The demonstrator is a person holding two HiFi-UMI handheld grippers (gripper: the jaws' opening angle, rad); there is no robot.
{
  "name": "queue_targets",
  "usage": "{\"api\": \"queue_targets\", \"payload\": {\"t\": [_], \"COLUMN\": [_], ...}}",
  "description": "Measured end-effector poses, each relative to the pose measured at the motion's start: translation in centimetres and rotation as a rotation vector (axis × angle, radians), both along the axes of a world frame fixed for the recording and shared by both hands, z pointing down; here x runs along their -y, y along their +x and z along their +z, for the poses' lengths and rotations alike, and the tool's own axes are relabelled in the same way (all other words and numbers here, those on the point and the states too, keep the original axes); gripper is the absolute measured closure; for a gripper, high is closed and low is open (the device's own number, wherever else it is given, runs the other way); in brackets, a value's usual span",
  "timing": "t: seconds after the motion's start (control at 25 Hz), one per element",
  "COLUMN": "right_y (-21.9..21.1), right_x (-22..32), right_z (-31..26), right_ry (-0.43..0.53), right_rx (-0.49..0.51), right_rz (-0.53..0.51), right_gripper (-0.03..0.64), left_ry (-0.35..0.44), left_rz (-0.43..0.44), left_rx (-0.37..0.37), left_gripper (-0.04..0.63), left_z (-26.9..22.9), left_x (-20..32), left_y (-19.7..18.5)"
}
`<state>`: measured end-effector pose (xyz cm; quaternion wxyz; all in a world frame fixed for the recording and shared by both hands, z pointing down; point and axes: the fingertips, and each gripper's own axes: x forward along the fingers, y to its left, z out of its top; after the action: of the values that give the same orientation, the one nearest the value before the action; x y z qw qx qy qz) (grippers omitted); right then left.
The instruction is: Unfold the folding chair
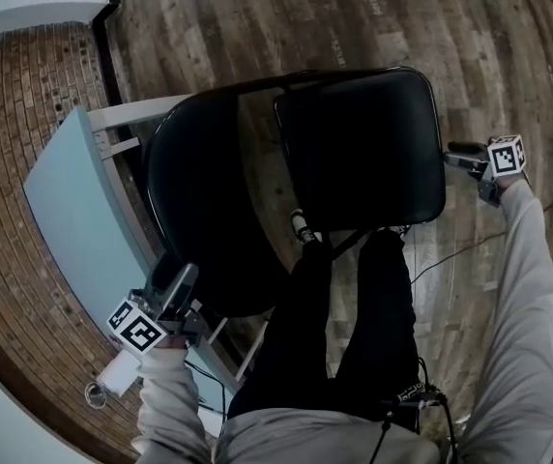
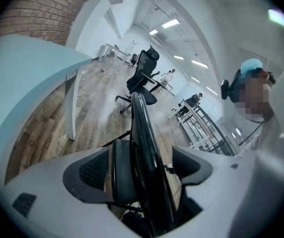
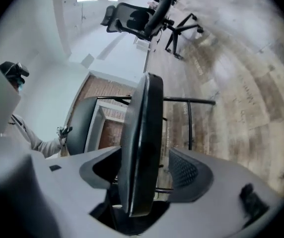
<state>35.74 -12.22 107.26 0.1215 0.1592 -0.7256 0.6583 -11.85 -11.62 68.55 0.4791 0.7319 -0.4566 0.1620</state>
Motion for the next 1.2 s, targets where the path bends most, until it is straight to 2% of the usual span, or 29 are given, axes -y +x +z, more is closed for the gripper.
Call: {"api": "queue_targets", "payload": {"t": [0.04, 0.16, 0.28, 0.36, 0.48, 0.64, 0.72, 0.8, 0.92, 1.04, 1.2], "right_y": [0.7, 1.1, 0.3, -1.4, -6.3, -12.8, -16.3, -19.6, -24.7, -30.0, -35.0], "right_x": [0.2, 0.4, 1.5, 2.7, 3.5, 5.8, 5.7, 6.5, 8.8, 7.7, 5.2], "right_z": [-1.6, -8.1, -15.9, -22.6, -34.5, -50.2, -57.0, -63.7, -72.7, -79.6, -87.0], "right_ry": [0.039, 0.210, 0.379, 0.511, 0.672, 0.912, 0.991, 1.053, 1.122, 1.190, 1.295], "right_rx": [-0.014, -0.056, -0.208, -0.276, -0.313, -0.393, -0.403, -0.398, -0.396, -0.398, -0.362], "right_rz": [0.013, 0.037, 0.057, 0.091, 0.115, 0.042, 0.053, 0.126, 0.258, 0.257, 0.232], "right_gripper": [0.336, 0.336, 0.336, 0.336, 0.336, 0.336, 0.336, 0.336, 0.337, 0.337, 0.339], "left_ry": [0.006, 0.038, 0.084, 0.099, 0.141, 0.306, 0.385, 0.479, 0.620, 0.733, 0.866], "left_rz": [0.017, 0.090, 0.142, 0.176, 0.205, 0.223, 0.254, 0.261, 0.224, 0.221, 0.251], "left_rx": [0.021, 0.078, 0.107, 0.137, 0.146, 0.086, 0.070, 0.032, -0.053, -0.085, -0.096], "left_gripper": [0.203, 0.193, 0.193, 0.193, 0.193, 0.193, 0.195, 0.195, 0.195, 0.195, 0.196], "left_z": [-0.6, -3.0, -5.7, -7.5, -11.7, -19.5, -23.7, -28.3, -35.9, -42.2, -48.2], "left_x": [-0.1, -0.5, -0.1, 0.0, -0.1, 1.8, 2.0, 3.0, 5.0, 4.6, 2.9], "left_y": [-0.4, -0.8, -1.0, -1.8, -3.0, -2.1, -2.1, -2.8, -5.2, -6.8, -7.0]}}
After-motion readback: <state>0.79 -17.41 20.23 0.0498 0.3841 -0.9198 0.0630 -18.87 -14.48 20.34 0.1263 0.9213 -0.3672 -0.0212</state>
